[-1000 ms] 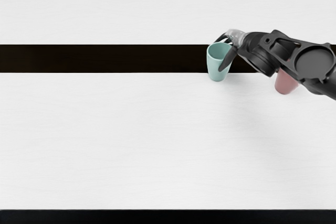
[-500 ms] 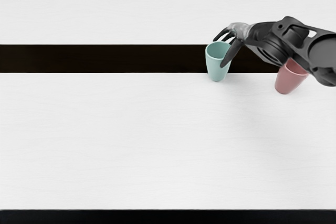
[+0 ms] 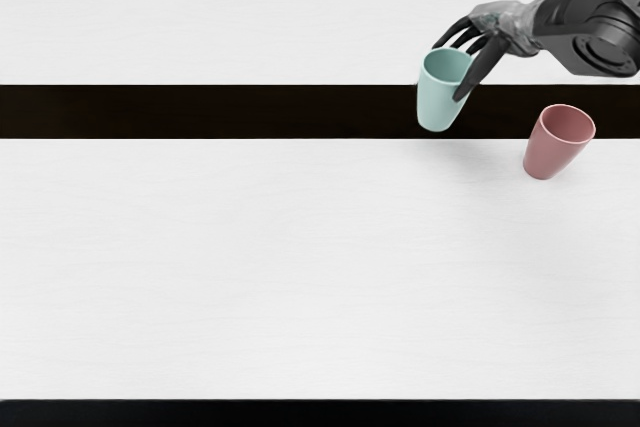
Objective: Pick up cup and place in cup with right hand
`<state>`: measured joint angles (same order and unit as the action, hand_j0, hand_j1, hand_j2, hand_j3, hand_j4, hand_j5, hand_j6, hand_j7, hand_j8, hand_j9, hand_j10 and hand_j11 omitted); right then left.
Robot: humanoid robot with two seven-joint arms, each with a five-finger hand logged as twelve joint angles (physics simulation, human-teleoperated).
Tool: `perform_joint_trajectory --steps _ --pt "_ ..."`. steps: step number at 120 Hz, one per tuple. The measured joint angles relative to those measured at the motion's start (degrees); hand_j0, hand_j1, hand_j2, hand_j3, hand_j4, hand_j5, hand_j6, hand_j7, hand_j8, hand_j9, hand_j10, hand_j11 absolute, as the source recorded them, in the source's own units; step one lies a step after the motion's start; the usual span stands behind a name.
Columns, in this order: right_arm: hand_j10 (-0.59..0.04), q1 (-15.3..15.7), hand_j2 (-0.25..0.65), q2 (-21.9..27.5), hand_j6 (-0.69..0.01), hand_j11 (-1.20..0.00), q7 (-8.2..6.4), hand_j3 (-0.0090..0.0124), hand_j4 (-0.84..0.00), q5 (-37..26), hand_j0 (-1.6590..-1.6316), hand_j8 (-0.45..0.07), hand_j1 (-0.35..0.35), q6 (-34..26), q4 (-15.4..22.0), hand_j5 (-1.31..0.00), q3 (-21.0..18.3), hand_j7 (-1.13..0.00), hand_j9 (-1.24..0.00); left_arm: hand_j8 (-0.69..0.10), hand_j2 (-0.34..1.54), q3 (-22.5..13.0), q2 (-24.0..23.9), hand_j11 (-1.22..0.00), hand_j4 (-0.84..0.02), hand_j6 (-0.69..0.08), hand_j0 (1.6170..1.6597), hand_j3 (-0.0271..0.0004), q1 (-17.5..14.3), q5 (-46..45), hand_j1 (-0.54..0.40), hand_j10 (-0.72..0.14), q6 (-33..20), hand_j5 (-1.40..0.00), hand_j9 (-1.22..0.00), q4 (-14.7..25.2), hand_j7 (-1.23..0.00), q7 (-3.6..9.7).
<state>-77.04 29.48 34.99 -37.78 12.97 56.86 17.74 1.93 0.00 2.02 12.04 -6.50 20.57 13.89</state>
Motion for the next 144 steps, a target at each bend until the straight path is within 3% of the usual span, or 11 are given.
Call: perform_joint_trajectory --steps 21,23,33,35,41,87,100,104,107,112,144 --pt "-0.42 -0.74 0.119 3.72 -0.361 -0.57 0.0 0.0002 -0.422 1.27 -1.6581 -0.373 0.121 2.35 1.87 -0.57 0.99 -0.56 -0.57 0.0 0.0 0.0 0.0 0.0 0.0 0.0 1.6581 0.0 0.0 0.0 0.349 0.0 0.0 0.0 0.0 0.0 0.0 0.0" --pt "-0.419 -0.81 0.118 3.94 -0.361 -0.57 0.0 0.0014 -0.421 1.32 -1.6582 -0.372 0.121 2.57 1.94 -0.57 1.02 -0.56 -0.57 0.0 0.0 0.0 0.0 0.0 0.0 0.0 1.6581 0.0 0.0 0.0 0.349 0.0 0.0 0.0 0.0 0.0 0.0 0.0" --pt "-0.419 -1.11 0.095 4.92 -0.358 -0.56 0.0 0.0 -0.421 1.48 -1.658 -0.37 0.117 3.53 2.14 -0.56 1.14 -0.56 -0.56 0.0 0.0 0.0 0.0 0.0 0.0 0.0 1.6581 0.0 0.0 0.0 0.349 0.0 0.0 0.0 0.0 0.0 0.0 0.0" --pt "-0.418 -1.16 0.096 5.18 -0.357 -0.57 0.0 0.0015 -0.419 1.53 -1.6582 -0.369 0.118 3.77 2.16 -0.56 1.16 -0.56 -0.57 0.0 0.0 0.0 0.0 0.0 0.0 0.0 1.6581 0.0 0.0 0.0 0.349 0.0 0.0 0.0 0.0 0.0 0.0 0.0" --pt "-0.418 -1.44 0.1 6.17 -0.354 -0.56 0.0 -0.0002 -0.42 1.63 -1.6581 -0.372 0.121 4.48 2.22 -0.56 1.18 -0.55 -0.56 0.0 0.0 0.0 0.0 0.0 0.0 0.0 1.6581 0.0 0.0 0.0 0.349 0.0 0.0 0.0 0.0 0.0 0.0 0.0" --pt "-0.411 -2.1 0.117 12.78 -0.361 -0.57 0.0 0.0013 -0.415 3.87 -1.6582 -0.381 0.125 10.31 2.46 -0.56 1.45 -0.55 -0.57 0.0 0.0 0.0 0.0 0.0 0.0 0.0 1.6581 0.0 0.0 -0.01 0.349 0.0 0.0 0.0 0.0 0.0 0.0 0.0" --pt "-0.408 -2.12 0.097 13.95 -0.361 -0.57 0.0 0.0014 -0.413 4.23 -1.6582 -0.377 0.117 10.86 2.44 -0.56 1.79 -0.55 -0.57 0.0 0.0 0.0 0.0 0.0 0.0 0.0 1.6581 0.0 0.0 0.0 0.349 0.0 0.0 0.0 0.0 0.0 0.0 0.0" --pt "-0.41 -2.1 0.095 14.31 -0.362 -0.57 0.0 -0.0001 -0.414 4.27 -1.6581 -0.376 0.116 10.91 2.41 -0.56 1.9 -0.55 -0.57 0.0 0.0 0.0 0.0 0.0 0.0 0.0 1.6581 0.0 0.0 0.0 0.349 0.0 0.0 0.0 0.0 0.0 0.0 0.0" --pt "-0.41 -2.09 0.099 14.64 -0.361 -0.57 0.0 0.0012 -0.414 4.29 -1.6582 -0.375 0.117 10.94 2.39 -0.56 1.97 -0.55 -0.57 0.0 0.0 0.0 0.0 0.0 0.0 0.0 1.6581 0.0 0.0 0.0 0.349 0.0 0.0 0.0 0.0 0.0 0.0 0.0" --pt "-0.412 -2.07 0.103 15.35 -0.357 -0.57 0.0 -0.0001 -0.415 4.31 -1.6581 -0.378 0.121 10.97 2.36 -0.56 2.04 -0.55 -0.57 0.0 0.0 0.0 0.0 0.0 0.0 0.0 1.6581 0.0 0.0 -0.01 0.349 0.0 0.0 0.0 0.0 0.0 0.0 0.0" --pt "-0.413 -1.77 0.132 18.83 -0.368 -0.56 0.0 0.001 -0.418 4.3 -1.6582 -0.406 0.123 11.23 2.4 -0.55 1.61 -0.55 -0.56 0.0 0.0 0.0 0.0 0.0 0.0 0.0 1.6581 0.0 0.0 0.0 0.349 0.0 0.0 0.0 0.0 0.0 0.0 0.0"
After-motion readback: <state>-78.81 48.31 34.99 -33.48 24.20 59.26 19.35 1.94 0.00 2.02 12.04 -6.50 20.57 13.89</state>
